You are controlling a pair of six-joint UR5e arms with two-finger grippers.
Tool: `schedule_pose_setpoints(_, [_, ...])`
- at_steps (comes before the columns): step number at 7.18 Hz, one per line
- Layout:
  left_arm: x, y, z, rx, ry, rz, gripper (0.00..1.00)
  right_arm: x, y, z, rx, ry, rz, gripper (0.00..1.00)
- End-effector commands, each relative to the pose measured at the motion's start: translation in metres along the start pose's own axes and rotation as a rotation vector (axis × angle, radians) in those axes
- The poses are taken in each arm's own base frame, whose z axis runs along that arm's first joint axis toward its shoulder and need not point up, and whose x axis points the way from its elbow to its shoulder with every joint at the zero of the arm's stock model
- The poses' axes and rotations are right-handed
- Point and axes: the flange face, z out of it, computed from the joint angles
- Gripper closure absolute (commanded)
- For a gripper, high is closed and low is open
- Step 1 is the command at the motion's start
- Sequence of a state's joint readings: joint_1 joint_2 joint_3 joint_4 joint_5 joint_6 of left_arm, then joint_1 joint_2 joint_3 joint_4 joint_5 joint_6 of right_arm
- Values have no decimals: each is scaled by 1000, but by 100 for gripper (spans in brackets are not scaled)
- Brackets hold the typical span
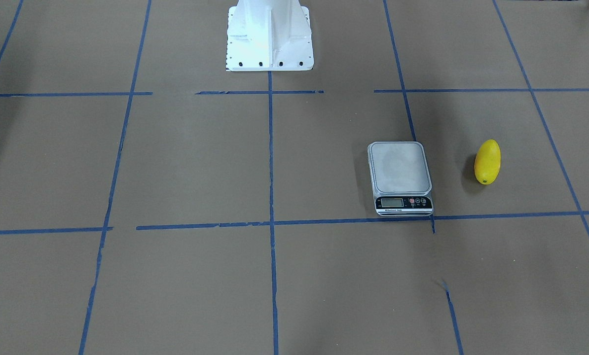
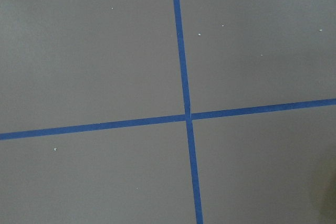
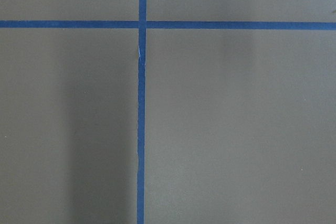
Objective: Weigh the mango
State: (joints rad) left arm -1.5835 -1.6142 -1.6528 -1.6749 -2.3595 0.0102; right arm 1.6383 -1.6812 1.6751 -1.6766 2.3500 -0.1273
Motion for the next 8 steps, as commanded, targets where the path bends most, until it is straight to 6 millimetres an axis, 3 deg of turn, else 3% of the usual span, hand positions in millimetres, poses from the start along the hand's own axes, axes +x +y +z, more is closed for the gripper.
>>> schedule_pose_setpoints(1, [50,-5,-22,44,7,73,0,0,0,0,0,0,0,0])
schedule_pose_setpoints(2, [90,-8,-12,31,0,57,0,0,0,0,0,0,0,0])
schedule_pose_setpoints(3, [136,-7,13,-2,-2,27,0,1,0,1,-1,0,1,0])
schedule_pose_setpoints(5, [152,44,65,66,21,30,0,1,0,1,-1,0,1,0])
schedule_pose_setpoints(6, [157,60,96,89,38,16,0,1,0,1,-1,0,1,0])
schedule_pose_setpoints(8, [198,76,158,56,40,-18,0,0,0,0,0,0,0,0])
